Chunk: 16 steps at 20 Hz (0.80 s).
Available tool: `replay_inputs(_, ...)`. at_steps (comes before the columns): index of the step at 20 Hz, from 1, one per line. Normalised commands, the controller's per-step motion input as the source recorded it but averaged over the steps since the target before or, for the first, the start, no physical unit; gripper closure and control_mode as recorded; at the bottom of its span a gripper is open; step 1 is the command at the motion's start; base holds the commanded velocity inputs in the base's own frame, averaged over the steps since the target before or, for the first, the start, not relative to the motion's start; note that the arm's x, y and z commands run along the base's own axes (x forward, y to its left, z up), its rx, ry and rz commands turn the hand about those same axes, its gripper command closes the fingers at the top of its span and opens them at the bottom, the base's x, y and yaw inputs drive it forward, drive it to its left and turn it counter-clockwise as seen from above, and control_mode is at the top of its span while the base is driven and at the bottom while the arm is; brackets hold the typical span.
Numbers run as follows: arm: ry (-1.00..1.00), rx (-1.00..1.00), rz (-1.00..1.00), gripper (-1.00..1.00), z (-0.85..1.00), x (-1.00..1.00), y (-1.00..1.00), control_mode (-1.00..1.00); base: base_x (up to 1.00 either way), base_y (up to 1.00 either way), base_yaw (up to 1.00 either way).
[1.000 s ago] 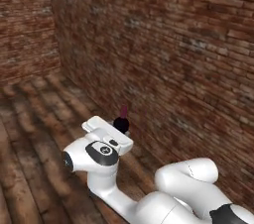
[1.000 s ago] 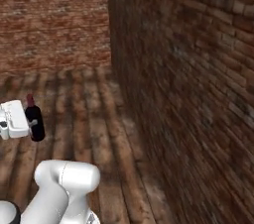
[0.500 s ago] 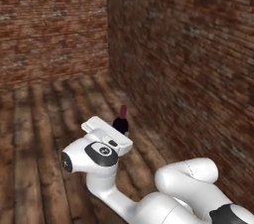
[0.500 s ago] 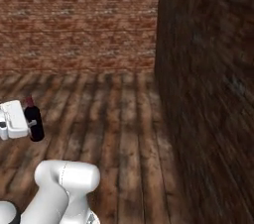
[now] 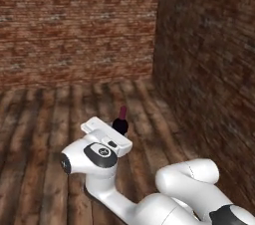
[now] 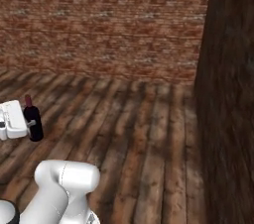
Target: There is a wine glass and glass cup on the dining counter. Place the wine bottle next to the wine glass and the juice bottle next to the glass cup.
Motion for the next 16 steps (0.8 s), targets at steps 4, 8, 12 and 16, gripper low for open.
replay_inputs(4, 0.00, 0.00, 0.00, 1.00, 0.00, 0.00, 0.00, 1.00, 0.83, 0.07, 0.36)
replay_inputs(8, 0.00, 0.00, 0.00, 1.00, 0.00, 0.00, 0.00, 1.00, 0.84, 0.06, 0.35)
replay_inputs(12, 0.00, 0.00, 0.00, 1.00, 0.00, 0.00, 0.00, 1.00, 0.86, 0.06, 0.33)
replay_inputs(16, 0.00, 0.00, 0.00, 1.00, 0.00, 0.00, 0.00, 1.00, 0.88, 0.04, 0.29)
